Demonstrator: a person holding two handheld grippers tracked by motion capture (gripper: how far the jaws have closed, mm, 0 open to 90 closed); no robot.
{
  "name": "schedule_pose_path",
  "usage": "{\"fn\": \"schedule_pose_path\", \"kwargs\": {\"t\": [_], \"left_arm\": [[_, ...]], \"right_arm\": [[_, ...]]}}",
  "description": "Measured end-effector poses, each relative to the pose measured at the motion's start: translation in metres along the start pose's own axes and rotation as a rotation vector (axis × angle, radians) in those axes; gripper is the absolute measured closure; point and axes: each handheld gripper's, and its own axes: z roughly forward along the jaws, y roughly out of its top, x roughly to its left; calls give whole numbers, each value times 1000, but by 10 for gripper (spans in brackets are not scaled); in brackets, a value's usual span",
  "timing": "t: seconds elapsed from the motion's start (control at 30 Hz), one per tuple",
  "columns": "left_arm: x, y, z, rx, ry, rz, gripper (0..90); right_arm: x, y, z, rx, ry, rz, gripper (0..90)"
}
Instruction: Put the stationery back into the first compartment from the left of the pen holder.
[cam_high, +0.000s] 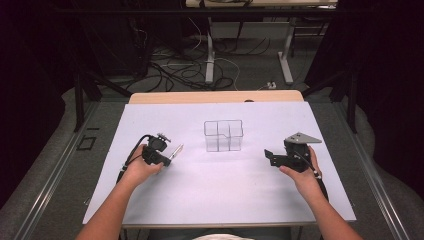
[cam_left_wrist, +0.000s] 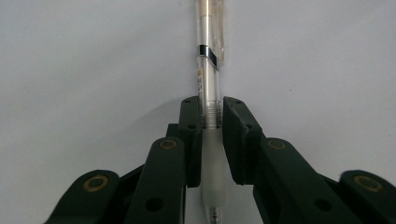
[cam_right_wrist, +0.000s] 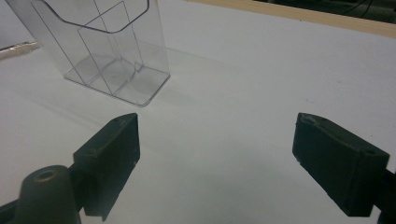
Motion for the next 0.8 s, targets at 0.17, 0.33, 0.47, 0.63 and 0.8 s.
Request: {"fn": "schedule_pose_path", "kwargs": {"t": [0.17,0.33,0.47,0.63,0.8], "left_arm": [[-1,1,0,4,4,-7,794],[-2,2,0,14,6,-20,795],[-1,3,-1,22,-13,-52,796],[0,2,-5,19,-40,-82,796],[0,0,-13,9,-69,-105,796]], "right_arm": [[0,0,0,1,2,-2,150],[1,0,0,-1,4,-3,151],[1,0,0,-4,10,-12,153],[4,1,0,-3,7,-25,153],[8,3,-1,-3,7,-56,153]]}}
